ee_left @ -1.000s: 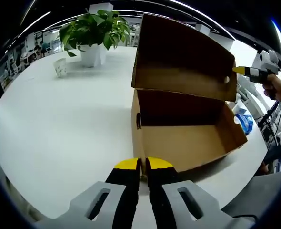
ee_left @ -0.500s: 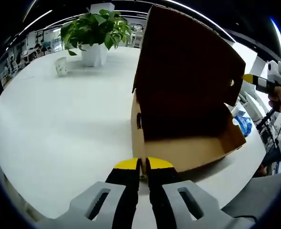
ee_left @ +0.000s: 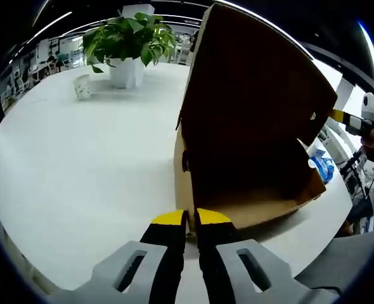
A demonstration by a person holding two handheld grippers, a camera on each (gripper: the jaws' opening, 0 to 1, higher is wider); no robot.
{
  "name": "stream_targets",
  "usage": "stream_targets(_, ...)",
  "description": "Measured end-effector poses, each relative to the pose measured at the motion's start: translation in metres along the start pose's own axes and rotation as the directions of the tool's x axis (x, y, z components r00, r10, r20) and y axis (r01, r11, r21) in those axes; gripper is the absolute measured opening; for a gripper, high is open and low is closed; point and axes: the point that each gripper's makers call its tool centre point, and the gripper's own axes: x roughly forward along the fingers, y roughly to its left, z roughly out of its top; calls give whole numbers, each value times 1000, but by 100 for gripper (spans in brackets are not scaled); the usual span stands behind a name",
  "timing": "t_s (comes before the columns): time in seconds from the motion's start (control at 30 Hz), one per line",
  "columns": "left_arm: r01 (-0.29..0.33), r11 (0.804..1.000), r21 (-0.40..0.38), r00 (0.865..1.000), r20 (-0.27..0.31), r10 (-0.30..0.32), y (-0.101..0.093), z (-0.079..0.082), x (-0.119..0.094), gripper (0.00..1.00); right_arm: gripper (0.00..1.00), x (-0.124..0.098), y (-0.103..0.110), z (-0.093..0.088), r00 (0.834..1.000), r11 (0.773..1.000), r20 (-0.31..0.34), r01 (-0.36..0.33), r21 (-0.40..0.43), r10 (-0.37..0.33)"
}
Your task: Operate the shoe box by opening the lid, removing the specified soft item, and placing it in the target area until the item is outside and the box remains undamaged.
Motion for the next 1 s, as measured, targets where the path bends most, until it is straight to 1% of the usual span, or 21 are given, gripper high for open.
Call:
stream_targets(0.3,11,1000,-3,1000,4,-10,0,-1,-1,3,0,-7,5,-11,1000,1000,8,1,25,-1)
stream_targets(0.57,14,1000,1,1000,6,-14,0,-1,-1,4,0,-12,11,-18,1000,1000,10,7,23,-7)
stream_targets(1.0,19,1000,-1,1000,11,-19,-1,-2,-3,4,0,-19,18,-36,1000,1000,5,10,28,-10)
